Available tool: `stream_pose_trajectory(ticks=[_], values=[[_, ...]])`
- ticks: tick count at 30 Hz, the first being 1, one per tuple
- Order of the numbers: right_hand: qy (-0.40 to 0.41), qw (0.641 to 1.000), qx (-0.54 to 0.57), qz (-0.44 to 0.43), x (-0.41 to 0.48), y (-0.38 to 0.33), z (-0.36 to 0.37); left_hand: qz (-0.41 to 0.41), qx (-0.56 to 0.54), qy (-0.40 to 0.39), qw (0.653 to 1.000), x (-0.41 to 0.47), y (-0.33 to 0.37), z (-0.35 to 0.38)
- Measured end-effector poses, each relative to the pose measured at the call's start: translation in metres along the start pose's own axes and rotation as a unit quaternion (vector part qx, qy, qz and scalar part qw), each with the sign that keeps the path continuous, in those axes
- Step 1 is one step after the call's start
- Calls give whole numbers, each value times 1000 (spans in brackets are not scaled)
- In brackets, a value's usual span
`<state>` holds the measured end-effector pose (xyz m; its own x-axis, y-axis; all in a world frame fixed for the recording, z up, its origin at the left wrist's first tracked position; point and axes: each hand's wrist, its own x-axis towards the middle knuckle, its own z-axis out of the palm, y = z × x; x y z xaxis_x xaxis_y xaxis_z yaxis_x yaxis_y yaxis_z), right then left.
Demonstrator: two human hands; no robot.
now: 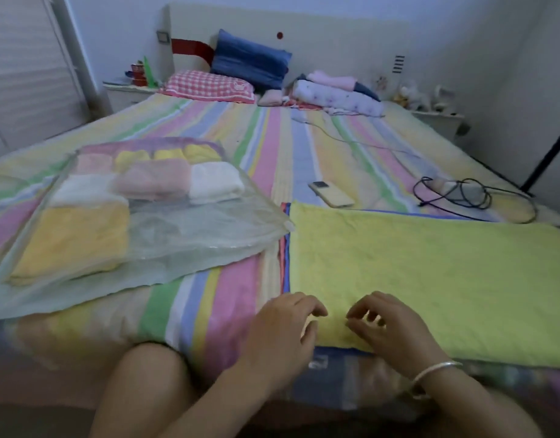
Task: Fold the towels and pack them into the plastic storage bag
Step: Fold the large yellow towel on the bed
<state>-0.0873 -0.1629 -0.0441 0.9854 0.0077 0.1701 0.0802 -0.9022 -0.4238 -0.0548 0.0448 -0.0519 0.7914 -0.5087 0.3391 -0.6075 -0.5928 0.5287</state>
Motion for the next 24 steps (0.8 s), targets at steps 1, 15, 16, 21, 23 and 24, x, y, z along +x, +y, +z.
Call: stream_pose_trajectory(ticks=[1,15,16,21,23,24], values=[[-27,1000,12,0,-9,9,0,-9,12,-27,1000,-2,0,9],[122,986,-95,-61,-27,23,29,-8,115,80,990,-11,-2,27],[139,984,-95,-56,-28,20,29,-15,124,102,987,-11,1,26],[240,970,-35,-26,-42,-4,20,-109,126,221,961,-5,23,20],[137,986,83,49,-46,-13,14,-166,25,251,953,1,34,21],[71,977,180,90,-47,-14,11,-198,-67,254,944,5,39,23]])
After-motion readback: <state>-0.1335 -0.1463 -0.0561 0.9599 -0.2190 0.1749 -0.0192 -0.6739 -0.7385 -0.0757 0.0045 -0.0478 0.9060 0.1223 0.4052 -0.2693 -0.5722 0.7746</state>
